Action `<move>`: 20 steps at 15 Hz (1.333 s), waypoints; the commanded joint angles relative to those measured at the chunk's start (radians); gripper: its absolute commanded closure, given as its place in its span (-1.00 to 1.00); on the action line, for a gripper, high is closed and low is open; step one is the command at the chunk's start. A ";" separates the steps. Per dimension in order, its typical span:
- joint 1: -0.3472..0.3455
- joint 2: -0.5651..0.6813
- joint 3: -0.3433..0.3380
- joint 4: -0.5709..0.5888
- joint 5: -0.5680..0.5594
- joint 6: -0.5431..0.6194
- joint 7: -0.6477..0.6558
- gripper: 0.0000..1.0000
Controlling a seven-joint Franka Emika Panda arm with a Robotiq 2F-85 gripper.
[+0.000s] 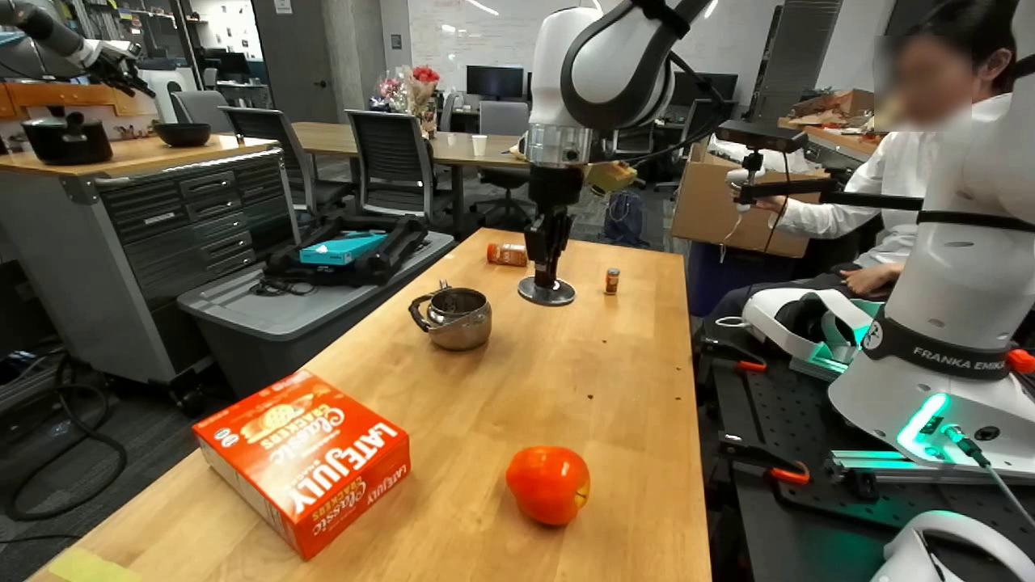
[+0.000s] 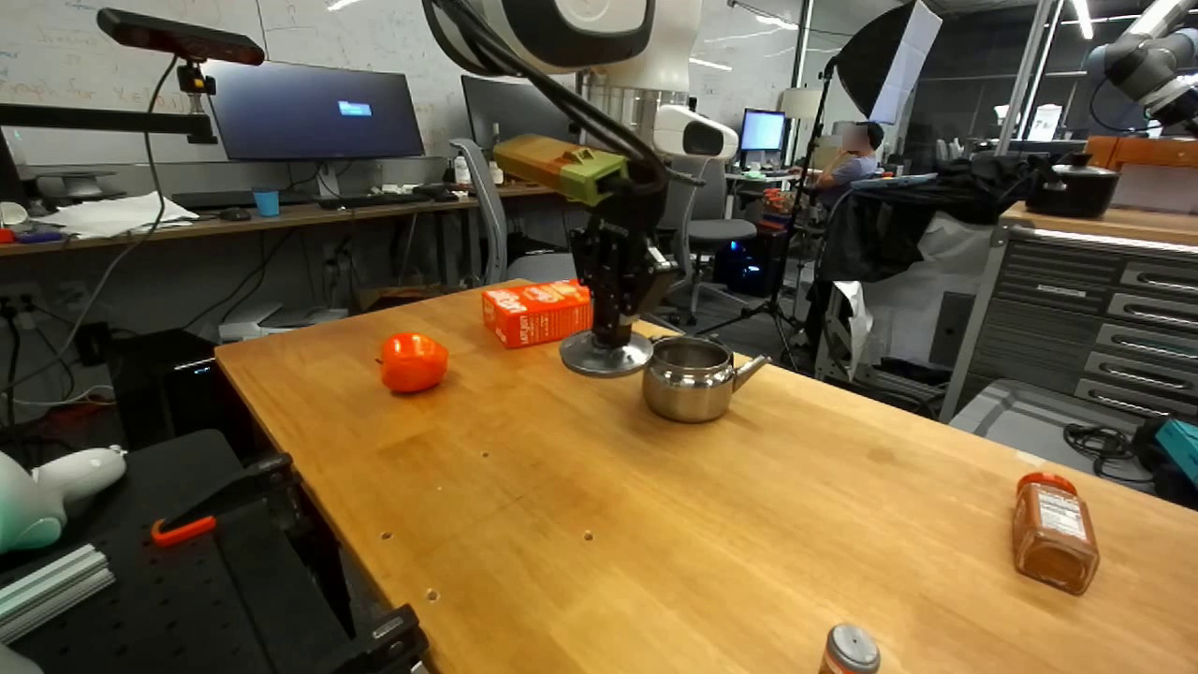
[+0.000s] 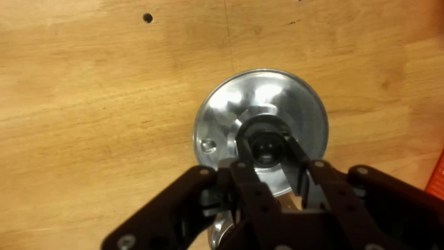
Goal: Pick the lid on the table and put it on the kettle
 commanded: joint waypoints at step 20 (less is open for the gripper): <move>0.027 0.241 -0.010 0.386 -0.031 -0.041 0.128 0.83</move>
